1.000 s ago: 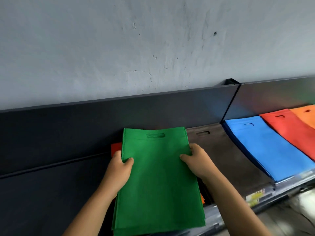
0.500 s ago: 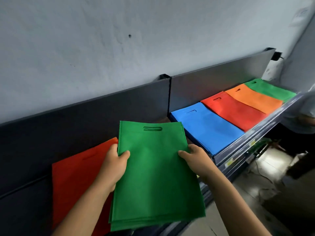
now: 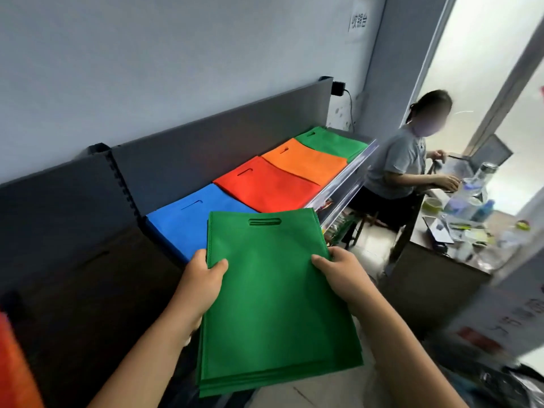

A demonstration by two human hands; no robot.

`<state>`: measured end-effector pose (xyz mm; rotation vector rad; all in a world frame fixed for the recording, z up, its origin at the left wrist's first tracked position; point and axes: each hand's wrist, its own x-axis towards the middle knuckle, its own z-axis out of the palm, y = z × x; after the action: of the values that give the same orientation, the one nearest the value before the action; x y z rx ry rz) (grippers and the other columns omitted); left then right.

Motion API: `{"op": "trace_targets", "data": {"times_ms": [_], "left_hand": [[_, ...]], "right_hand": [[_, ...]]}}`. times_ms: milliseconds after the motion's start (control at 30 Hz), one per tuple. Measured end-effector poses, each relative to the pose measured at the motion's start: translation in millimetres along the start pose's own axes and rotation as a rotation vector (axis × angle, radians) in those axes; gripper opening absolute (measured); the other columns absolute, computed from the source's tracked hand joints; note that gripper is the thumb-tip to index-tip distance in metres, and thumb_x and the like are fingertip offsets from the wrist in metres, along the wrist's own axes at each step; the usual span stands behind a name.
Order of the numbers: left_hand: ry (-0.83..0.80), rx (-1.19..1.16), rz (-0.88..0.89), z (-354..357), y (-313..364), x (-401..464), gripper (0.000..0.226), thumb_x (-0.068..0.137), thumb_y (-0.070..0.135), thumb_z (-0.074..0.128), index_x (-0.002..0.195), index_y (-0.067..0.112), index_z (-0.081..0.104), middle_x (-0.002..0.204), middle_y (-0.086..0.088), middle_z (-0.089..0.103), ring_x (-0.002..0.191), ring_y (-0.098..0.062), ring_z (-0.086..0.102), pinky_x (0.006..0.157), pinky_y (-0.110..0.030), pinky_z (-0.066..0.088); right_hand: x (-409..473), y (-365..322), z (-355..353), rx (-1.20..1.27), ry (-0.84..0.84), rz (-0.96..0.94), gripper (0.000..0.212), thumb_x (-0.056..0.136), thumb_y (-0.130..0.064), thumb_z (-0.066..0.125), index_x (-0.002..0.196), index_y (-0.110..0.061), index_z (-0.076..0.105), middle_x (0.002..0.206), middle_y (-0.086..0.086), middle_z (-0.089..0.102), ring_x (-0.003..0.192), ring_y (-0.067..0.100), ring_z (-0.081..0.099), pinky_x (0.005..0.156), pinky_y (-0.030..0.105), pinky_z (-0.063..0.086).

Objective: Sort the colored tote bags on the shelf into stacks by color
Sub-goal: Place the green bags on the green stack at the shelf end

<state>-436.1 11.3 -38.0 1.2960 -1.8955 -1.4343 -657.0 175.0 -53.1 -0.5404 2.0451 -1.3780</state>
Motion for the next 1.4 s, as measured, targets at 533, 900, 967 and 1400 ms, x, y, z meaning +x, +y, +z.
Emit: {"op": "trace_targets", "data": {"times_ms": [533,900,967,1400], "left_hand": [[-0.178,0.038,0.094,198.2,91.3,95.3,0.012,0.099,0.023,0.06,0.111,0.025,0.061,0.105,0.0,0.073,0.094,-0.025,0.071,0.087,-0.052,0.06],[-0.151,0.0,0.098,251.0,140.3,262.7,0.01,0.099,0.016,0.06,0.109,0.018,0.06,0.103,-0.008,0.072,0.094,-0.032,0.07,0.082,-0.053,0.059],[-0.152,-0.014,0.097,257.6,151.5,292.0,0.012,0.099,0.017,0.06,0.111,0.018,0.06,0.106,-0.006,0.072,0.094,-0.028,0.071,0.084,-0.052,0.06],[-0.059,-0.011,0.031,315.0,203.1,457.0,0.011,0.098,0.014,0.059,0.108,0.018,0.06,0.104,-0.003,0.072,0.091,-0.021,0.07,0.073,-0.034,0.056]], "right_hand": [[104.4,43.0,-176.8,0.117,0.191,0.072,0.02,0.1,-0.028,0.071,0.117,-0.018,0.065,0.105,0.007,0.081,0.084,0.027,0.082,0.083,0.054,0.066],[275.5,-9.0,-193.4,0.095,0.202,0.038,0.027,0.101,-0.022,0.071,0.124,-0.017,0.06,0.103,0.009,0.08,0.08,0.024,0.081,0.078,0.049,0.067],[308.8,-20.3,-195.7,0.098,0.204,0.034,0.026,0.1,-0.022,0.071,0.123,-0.018,0.061,0.101,0.009,0.081,0.08,0.025,0.082,0.08,0.052,0.067],[528.9,-61.1,-216.0,-0.016,0.109,0.024,0.064,0.083,-0.049,0.078,0.138,-0.023,0.058,0.125,0.008,0.073,0.087,0.025,0.081,0.08,0.049,0.067]]}}
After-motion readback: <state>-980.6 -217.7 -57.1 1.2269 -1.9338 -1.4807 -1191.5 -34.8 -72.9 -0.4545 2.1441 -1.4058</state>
